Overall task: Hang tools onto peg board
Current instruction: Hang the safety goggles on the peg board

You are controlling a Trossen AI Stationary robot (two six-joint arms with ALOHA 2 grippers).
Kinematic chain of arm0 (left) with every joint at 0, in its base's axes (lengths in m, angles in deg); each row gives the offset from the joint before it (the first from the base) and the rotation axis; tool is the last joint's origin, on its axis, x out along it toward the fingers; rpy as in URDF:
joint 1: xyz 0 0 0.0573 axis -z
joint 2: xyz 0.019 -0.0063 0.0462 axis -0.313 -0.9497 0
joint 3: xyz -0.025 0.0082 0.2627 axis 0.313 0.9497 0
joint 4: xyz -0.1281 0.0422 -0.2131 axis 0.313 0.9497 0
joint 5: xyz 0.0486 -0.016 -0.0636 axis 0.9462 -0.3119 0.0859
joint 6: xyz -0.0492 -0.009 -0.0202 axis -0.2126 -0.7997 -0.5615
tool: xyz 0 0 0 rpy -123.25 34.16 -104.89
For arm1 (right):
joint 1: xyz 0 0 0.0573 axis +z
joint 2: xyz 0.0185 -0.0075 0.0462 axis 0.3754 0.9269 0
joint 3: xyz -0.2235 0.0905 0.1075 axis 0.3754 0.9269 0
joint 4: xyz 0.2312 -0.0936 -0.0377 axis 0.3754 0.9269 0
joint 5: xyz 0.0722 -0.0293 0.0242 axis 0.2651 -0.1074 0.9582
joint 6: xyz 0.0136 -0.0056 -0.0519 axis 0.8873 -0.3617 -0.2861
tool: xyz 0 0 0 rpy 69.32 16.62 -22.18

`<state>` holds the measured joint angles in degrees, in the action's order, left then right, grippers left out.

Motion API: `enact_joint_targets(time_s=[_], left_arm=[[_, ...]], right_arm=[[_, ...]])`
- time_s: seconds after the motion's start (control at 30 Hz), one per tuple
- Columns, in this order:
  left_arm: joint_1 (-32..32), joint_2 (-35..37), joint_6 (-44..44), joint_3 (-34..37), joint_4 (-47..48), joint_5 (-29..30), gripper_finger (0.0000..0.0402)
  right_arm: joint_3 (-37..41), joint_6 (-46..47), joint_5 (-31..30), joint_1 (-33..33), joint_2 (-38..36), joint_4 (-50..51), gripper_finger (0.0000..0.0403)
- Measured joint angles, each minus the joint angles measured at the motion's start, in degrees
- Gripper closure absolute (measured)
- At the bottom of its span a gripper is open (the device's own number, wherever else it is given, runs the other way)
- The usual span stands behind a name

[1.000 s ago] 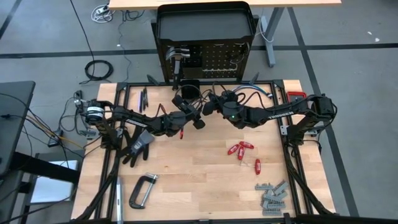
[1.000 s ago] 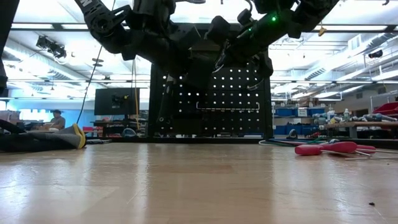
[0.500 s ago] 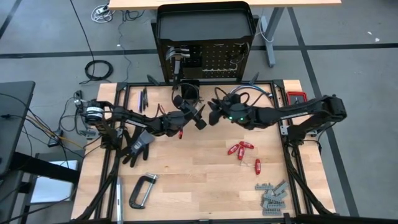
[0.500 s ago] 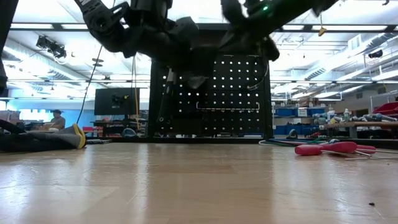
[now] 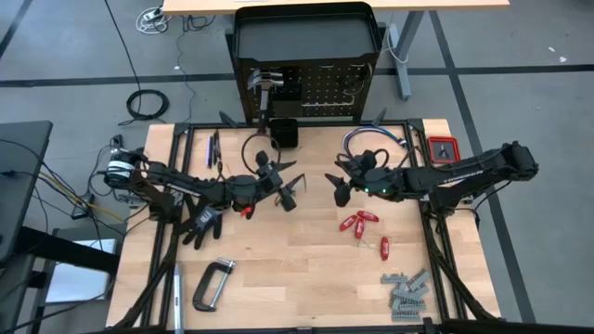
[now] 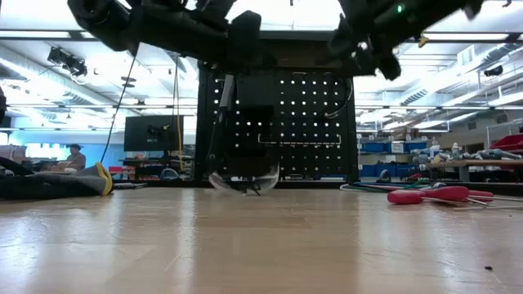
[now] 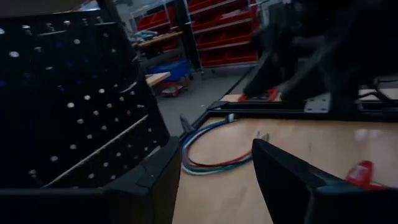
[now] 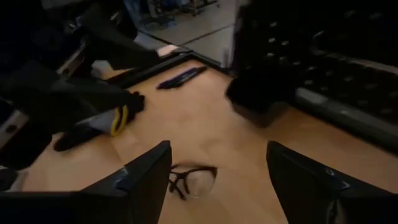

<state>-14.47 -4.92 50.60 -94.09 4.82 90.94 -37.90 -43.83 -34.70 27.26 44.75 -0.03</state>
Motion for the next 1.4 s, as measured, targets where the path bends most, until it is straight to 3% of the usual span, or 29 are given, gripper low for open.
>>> enact_joint_targets(time_s=[0.13, 0.27, 0.57, 0.8, 1.03, 1.2, 1.4], left_arm=[[0.37, 0.13, 0.12, -0.07, -1.68, -4.87, 0.0200], [0.41, 0.14, 0.16, -0.05, -0.48, -4.94, 0.0200], [-1.63, 0.02, -5.89, 0.02, 21.62, -8.45, 0.0200], [-2.75, -0.02, -6.43, -0.06, 22.31, -11.09, 0.0200], [-4.30, -1.70, -9.27, -0.03, 23.37, -10.48, 0.0200], [-4.33, -1.67, -9.72, -0.04, 24.04, -9.80, 0.0200], [-4.33, 0.48, -6.62, -0.01, 24.87, -5.94, 0.0200]], right_arm=[[6.21, -1.09, 0.60, 0.39, 5.34, -12.93, 0.0131], [8.43, -2.04, 3.69, 0.37, 12.36, -20.04, 0.0134], [6.70, -9.76, 9.31, 0.39, 26.77, -23.40, 0.0136], [3.27, -12.29, 16.28, 0.55, 37.03, -36.22, 0.0150], [-2.90, -11.90, 8.80, 1.84, 43.88, -36.42, 0.0161], [-5.20, -11.84, 8.45, 1.58, 44.51, -33.13, 0.0192], [-5.34, -10.11, 8.43, 1.18, 44.51, -31.49, 0.0279]])
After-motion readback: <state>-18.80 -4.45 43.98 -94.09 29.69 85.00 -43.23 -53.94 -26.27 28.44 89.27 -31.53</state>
